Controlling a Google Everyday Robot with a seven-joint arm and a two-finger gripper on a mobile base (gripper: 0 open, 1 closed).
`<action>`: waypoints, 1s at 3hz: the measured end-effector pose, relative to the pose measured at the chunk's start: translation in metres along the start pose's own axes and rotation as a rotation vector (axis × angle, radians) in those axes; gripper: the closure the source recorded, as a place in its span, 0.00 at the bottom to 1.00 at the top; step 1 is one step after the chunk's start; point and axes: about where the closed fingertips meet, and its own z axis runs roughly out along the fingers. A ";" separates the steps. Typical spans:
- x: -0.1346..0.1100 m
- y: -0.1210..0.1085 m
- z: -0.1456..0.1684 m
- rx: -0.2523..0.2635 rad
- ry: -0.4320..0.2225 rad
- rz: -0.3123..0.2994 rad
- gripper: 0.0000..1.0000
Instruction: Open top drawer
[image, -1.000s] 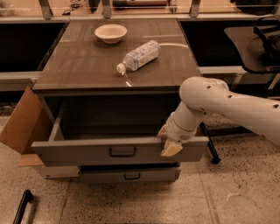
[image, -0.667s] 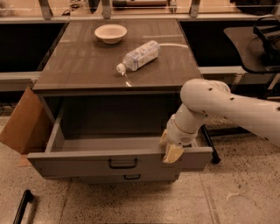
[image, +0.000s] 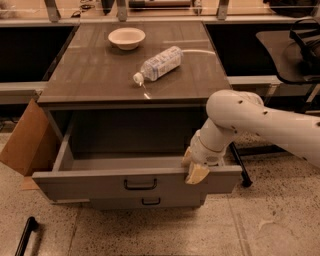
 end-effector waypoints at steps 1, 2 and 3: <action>0.000 0.001 0.001 -0.002 0.000 -0.001 0.38; 0.000 0.001 0.001 -0.003 0.000 -0.001 0.15; 0.005 -0.002 -0.008 0.004 -0.004 -0.012 0.00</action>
Offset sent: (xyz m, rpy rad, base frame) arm -0.0006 0.0005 -0.0007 -0.0004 0.0017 0.0015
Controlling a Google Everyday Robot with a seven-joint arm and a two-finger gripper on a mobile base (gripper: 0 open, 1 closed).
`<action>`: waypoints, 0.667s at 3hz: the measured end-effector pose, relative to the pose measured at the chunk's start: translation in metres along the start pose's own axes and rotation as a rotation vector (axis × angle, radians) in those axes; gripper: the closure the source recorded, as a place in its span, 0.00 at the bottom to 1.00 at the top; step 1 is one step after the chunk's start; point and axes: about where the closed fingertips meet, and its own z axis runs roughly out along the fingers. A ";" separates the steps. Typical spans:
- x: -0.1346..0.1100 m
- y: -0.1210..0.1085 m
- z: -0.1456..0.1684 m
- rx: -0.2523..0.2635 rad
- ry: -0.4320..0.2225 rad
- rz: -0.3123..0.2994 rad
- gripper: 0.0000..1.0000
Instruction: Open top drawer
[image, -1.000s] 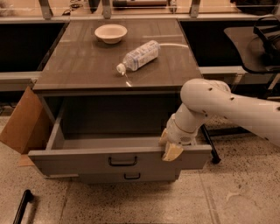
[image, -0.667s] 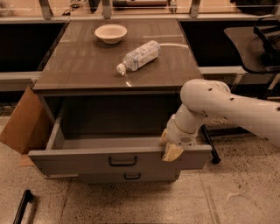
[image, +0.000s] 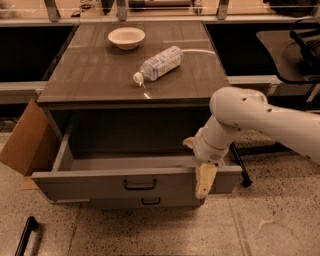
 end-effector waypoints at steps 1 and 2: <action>0.009 -0.007 -0.024 0.028 0.008 -0.011 0.00; 0.018 -0.010 -0.077 0.096 0.047 -0.029 0.00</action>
Offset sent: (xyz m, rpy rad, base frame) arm 0.0211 -0.0727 0.1401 -0.0813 -0.2190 -0.0147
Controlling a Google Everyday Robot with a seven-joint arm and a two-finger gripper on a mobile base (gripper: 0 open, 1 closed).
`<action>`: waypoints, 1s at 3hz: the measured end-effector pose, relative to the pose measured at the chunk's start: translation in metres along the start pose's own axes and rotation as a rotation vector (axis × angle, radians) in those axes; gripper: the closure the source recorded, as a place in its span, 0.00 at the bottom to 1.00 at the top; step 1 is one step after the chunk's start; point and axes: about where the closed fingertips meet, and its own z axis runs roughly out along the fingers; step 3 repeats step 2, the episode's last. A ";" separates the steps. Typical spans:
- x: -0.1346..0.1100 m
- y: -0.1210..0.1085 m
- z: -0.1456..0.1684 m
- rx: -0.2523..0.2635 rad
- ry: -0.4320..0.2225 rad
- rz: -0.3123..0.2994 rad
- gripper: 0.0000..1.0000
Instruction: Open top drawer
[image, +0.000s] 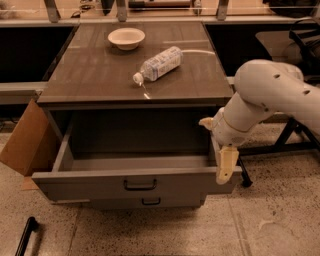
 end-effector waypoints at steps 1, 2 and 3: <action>-0.004 -0.006 -0.058 0.076 0.067 -0.032 0.00; -0.016 -0.008 -0.109 0.154 0.132 -0.067 0.00; -0.016 -0.008 -0.109 0.154 0.132 -0.067 0.00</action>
Offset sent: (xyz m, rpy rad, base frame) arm -0.0069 -0.0207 0.1773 -0.1854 -0.2913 0.0083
